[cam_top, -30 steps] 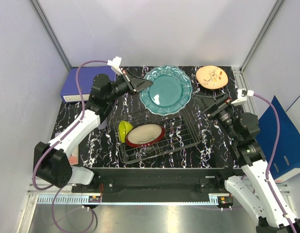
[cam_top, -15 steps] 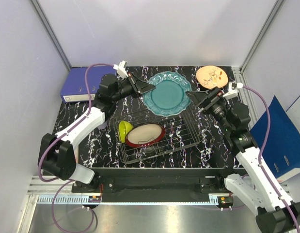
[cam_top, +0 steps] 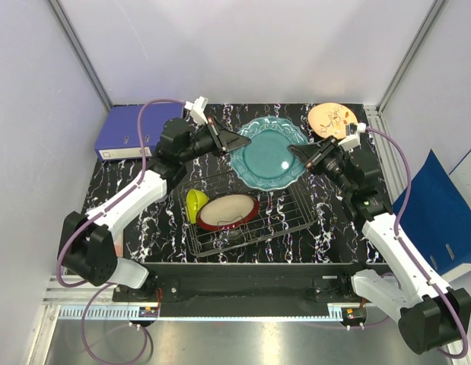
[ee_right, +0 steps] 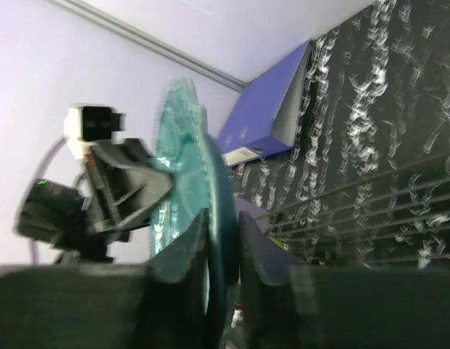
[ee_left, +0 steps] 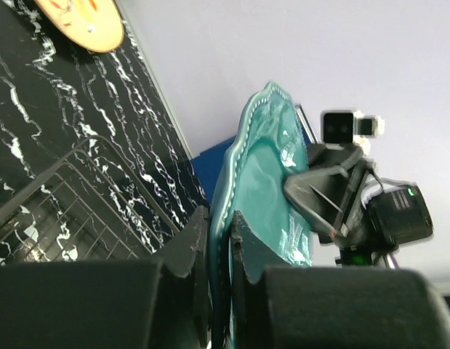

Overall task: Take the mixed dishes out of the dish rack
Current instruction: Pick up the plate from the dish rack, then place the plate at the center of the board.

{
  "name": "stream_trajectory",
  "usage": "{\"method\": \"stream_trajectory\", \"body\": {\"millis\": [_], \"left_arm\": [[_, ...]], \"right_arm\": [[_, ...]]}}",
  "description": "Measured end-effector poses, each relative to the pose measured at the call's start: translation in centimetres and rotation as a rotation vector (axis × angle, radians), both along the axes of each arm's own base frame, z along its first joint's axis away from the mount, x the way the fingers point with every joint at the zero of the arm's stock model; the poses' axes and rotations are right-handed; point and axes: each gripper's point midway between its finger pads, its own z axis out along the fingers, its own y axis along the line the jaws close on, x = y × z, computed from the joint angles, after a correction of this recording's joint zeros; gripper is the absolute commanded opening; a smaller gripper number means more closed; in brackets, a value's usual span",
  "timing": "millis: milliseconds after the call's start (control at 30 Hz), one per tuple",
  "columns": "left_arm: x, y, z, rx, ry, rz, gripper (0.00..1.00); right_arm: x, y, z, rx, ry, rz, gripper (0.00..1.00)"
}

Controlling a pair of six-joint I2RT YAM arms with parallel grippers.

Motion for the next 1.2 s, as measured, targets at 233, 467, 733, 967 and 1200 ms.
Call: {"method": "stream_trajectory", "body": {"millis": [233, 467, 733, 967, 1200], "left_arm": [[-0.5, 0.5, 0.7, 0.027, -0.048, 0.014, 0.77], [0.5, 6.0, 6.7, 0.004, -0.171, 0.186, 0.99], [-2.4, 12.6, 11.3, 0.000, -0.310, 0.409, 0.99], [-4.6, 14.5, 8.5, 0.094, -0.263, 0.465, 0.99], [-6.9, 15.8, 5.2, 0.176, -0.215, 0.481, 0.99]], "right_arm": [[0.0, -0.4, -1.0, -0.041, 0.024, -0.022, 0.00], [-0.1, -1.9, -3.7, -0.159, 0.123, -0.088, 0.00], [4.4, -8.7, -2.0, -0.103, 0.180, -0.317, 0.00], [10.2, -21.8, -5.2, 0.026, 0.324, -0.725, 0.00], [10.7, -27.0, -12.6, 0.005, 0.498, -0.886, 0.00]]}}
